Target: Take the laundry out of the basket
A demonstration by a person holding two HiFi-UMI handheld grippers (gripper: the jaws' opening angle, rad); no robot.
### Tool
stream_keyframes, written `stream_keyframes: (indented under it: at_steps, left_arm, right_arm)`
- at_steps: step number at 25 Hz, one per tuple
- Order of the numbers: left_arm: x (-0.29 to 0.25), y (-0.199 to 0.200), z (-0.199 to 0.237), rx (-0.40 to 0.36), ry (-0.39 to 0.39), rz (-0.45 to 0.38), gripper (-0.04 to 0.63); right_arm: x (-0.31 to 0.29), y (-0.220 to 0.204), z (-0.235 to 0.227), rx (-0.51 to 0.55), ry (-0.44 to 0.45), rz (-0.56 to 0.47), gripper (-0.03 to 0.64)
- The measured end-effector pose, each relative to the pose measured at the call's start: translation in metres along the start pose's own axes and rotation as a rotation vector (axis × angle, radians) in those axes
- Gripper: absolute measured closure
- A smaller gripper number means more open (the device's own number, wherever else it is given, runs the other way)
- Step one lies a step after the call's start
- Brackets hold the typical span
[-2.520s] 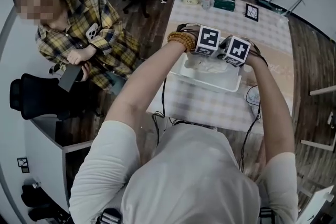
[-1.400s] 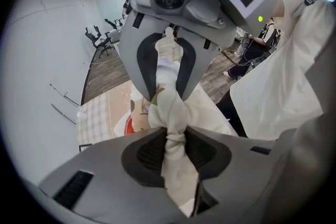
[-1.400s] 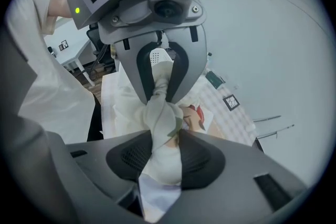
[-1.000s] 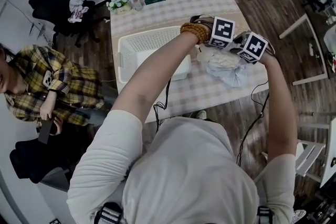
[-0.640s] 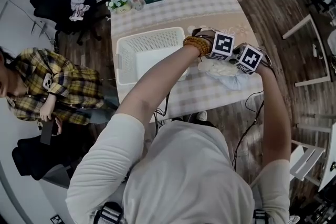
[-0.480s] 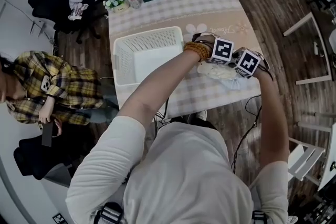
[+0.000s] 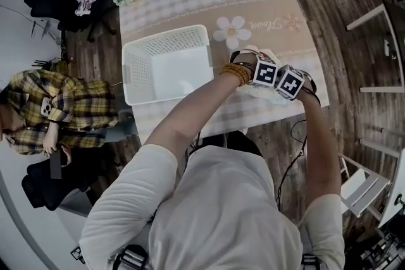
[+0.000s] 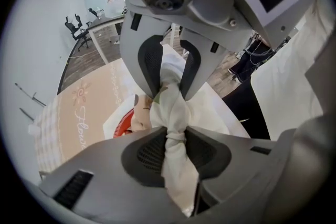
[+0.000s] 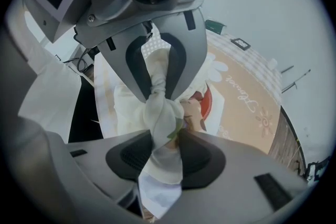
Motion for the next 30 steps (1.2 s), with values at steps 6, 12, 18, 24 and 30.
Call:
stream_keyframes:
  at_steps: [6,12,18,24,30]
  left_arm:
    - [-0.031,0.000,0.003,0.028,-0.006,0.005,0.477]
    - [-0.046,0.000,-0.002,0.027,0.001,0.018,0.475]
    - [-0.039,-0.005,0.005,0.114,0.025,-0.016,0.436]
    - [-0.005,-0.002,0.007,0.229,0.082,-0.102,0.397]
    - [0.039,-0.004,0.012,0.357,0.180,-0.216,0.396]
  right_arm:
    - [-0.033,-0.015,-0.005,-0.009,0.004,-0.021,0.436]
    - [-0.049,-0.022,-0.003,-0.008,0.028,0.003,0.430]
    - [-0.042,-0.023,-0.011,-0.055,-0.007,-0.043,0.396]
    - [-0.006,-0.019,-0.005,-0.130,-0.052,-0.177,0.360]
    - [0.028,-0.017,-0.008,-0.193,-0.156,-0.314,0.360]
Point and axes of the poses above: the fingertips, and each gripper's own axes: x backward along the fingers, z to its left, y out of its top, the point moved 2 cm from there along x, backward along the fingers, and after that the axes turned 7 degrees about y, right-handed, at the moved point
